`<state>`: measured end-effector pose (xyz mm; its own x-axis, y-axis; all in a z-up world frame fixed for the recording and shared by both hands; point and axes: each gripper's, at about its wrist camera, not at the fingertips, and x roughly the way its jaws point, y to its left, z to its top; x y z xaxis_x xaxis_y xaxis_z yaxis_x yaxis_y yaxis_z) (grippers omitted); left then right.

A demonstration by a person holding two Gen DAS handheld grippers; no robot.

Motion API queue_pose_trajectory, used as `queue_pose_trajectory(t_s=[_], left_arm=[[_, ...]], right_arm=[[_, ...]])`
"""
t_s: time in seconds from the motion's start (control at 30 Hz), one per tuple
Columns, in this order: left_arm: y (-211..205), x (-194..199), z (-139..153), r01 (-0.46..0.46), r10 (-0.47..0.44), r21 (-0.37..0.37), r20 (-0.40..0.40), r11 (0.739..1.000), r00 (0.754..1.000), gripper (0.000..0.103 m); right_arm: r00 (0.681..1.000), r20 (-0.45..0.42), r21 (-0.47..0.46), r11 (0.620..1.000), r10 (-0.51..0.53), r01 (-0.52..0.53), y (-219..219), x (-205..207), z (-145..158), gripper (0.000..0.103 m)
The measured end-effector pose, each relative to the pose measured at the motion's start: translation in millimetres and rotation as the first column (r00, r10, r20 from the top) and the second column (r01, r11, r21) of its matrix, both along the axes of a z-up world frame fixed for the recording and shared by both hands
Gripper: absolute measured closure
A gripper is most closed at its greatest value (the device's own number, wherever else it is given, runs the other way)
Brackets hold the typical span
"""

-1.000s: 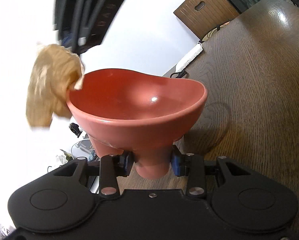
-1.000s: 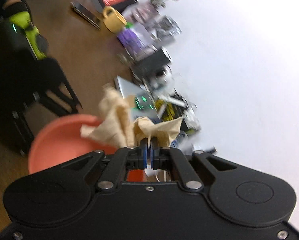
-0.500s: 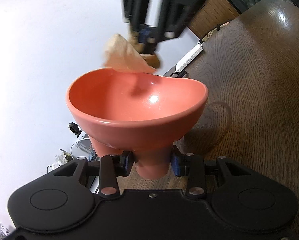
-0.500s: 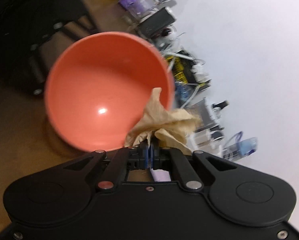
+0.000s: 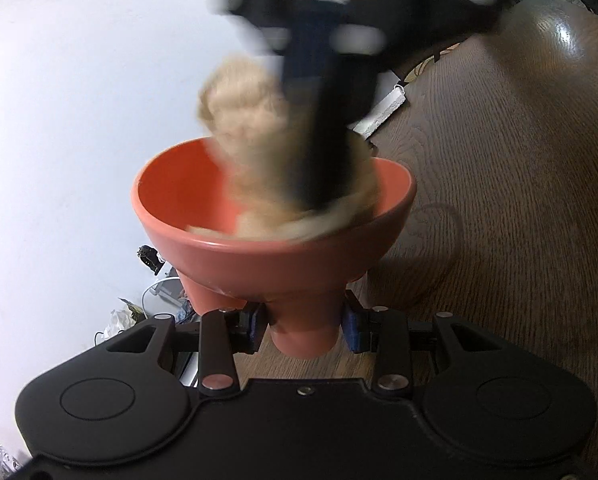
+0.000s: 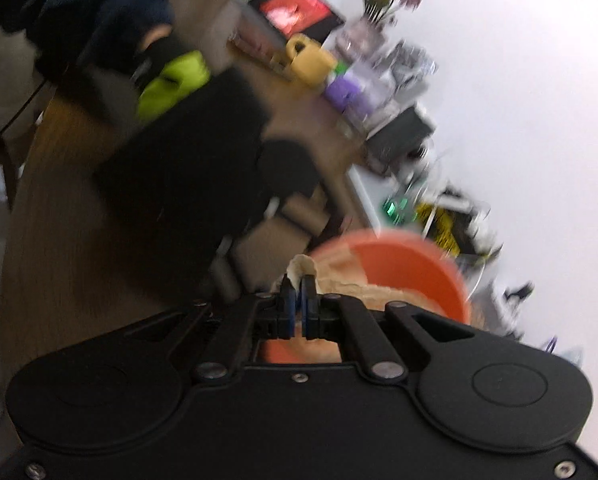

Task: Clean bowl
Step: 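Push the towel back into the bowl and wipe inside with the right gripper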

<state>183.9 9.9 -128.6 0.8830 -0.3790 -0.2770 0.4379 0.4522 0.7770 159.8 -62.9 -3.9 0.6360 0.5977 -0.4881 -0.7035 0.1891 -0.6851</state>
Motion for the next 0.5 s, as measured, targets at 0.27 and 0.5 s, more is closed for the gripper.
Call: queue_pose_trajectory(t_s=[0.27,0.5], left_arm=[[0.0,1.2,-0.1,0.000,0.000,0.001,0.002,1.000,1.000,0.066],[3.0,7.9,-1.9,0.000,0.000,0.000,0.001,1.000,1.000,0.066]], right_arm=[[0.988,0.071,0.070,0.989,-0.136,0.131,-0.9,50.4,15.8,0.102],[0.975,0.020,0.005,0.975,-0.223,0.222,-25.1,67.1,-13.9,0.102]])
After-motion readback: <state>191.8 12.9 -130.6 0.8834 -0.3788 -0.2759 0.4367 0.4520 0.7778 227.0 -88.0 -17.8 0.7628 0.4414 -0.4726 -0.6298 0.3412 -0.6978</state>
